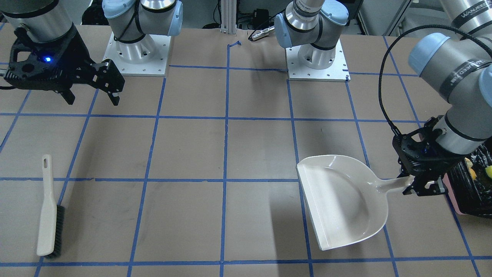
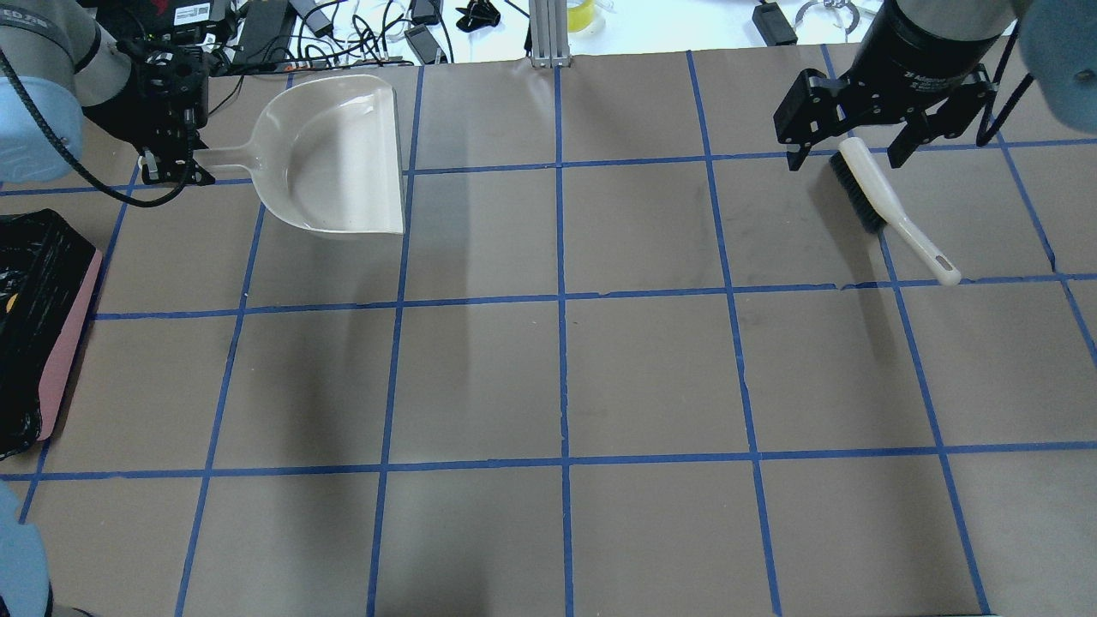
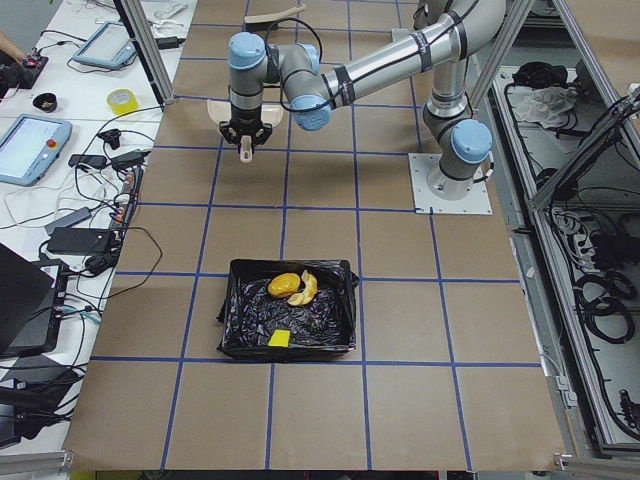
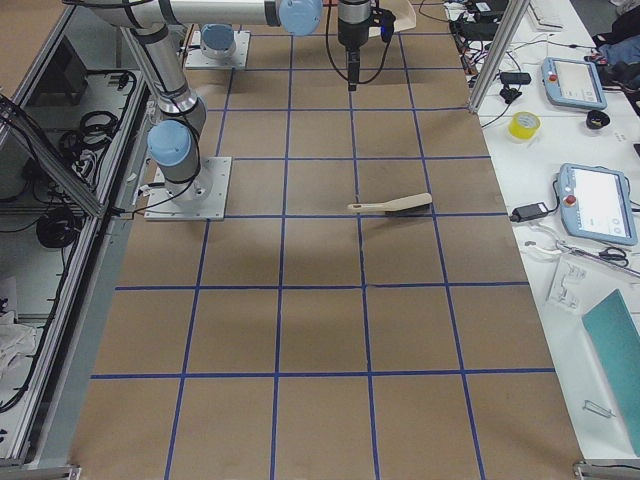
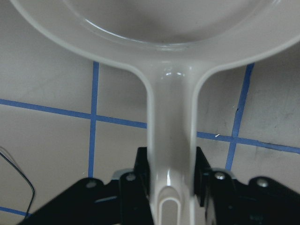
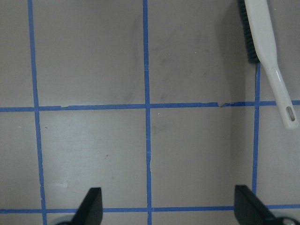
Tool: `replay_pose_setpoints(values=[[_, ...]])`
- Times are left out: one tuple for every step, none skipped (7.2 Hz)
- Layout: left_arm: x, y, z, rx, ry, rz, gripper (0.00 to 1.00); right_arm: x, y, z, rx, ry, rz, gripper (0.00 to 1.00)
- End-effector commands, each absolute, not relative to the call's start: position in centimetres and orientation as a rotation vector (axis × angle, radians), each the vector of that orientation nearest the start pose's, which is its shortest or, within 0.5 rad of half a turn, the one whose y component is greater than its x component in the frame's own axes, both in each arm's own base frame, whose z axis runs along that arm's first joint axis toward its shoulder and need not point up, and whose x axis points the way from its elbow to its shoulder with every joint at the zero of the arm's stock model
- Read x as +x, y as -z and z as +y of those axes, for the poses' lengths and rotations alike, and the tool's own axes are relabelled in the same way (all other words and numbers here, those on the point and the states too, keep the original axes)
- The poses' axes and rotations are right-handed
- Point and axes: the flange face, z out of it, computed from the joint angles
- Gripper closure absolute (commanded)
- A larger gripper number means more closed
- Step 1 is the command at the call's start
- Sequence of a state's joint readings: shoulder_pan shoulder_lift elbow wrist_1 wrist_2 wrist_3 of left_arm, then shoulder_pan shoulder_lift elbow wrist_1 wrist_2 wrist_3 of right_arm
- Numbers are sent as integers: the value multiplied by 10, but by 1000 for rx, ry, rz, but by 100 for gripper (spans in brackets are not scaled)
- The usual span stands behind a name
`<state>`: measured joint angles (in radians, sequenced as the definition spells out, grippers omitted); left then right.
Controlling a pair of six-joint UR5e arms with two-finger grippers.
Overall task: Sweep and dump trash into bin
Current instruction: 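Bring the empty dustpan back over the table with the left gripper, then lower the dustpan onto the table with the left gripper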
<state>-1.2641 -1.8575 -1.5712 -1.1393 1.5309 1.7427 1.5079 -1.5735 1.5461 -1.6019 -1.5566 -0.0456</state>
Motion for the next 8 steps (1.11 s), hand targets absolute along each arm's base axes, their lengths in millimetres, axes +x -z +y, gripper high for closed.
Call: replay_pose_setpoints(values=[[50,-369,-624,2000,163,2294,100,103,-505,-504,26,95,3130,0],[50,-366,-625,1997,163,2301,100,103,-505,-504,26,92,3130,0],[48,-360,-627,2006,183,2316,100,103,-505,-504,26,95,3130,0],[46,-352,-631,2015,200,2336,100,103,-505,-503,26,95,3130,0],[26,-346,-635,2062,195,2298,100,103,-506,-503,26,97,3130,0],[16,-341,-642,2066,216,2253,100,103,-506,-503,26,97,3130,0],[16,-335,-645,2068,213,2256,100,103,-506,-502,26,95,3130,0],[16,-330,-647,2078,207,2257,100,103,-506,-502,26,95,3130,0]])
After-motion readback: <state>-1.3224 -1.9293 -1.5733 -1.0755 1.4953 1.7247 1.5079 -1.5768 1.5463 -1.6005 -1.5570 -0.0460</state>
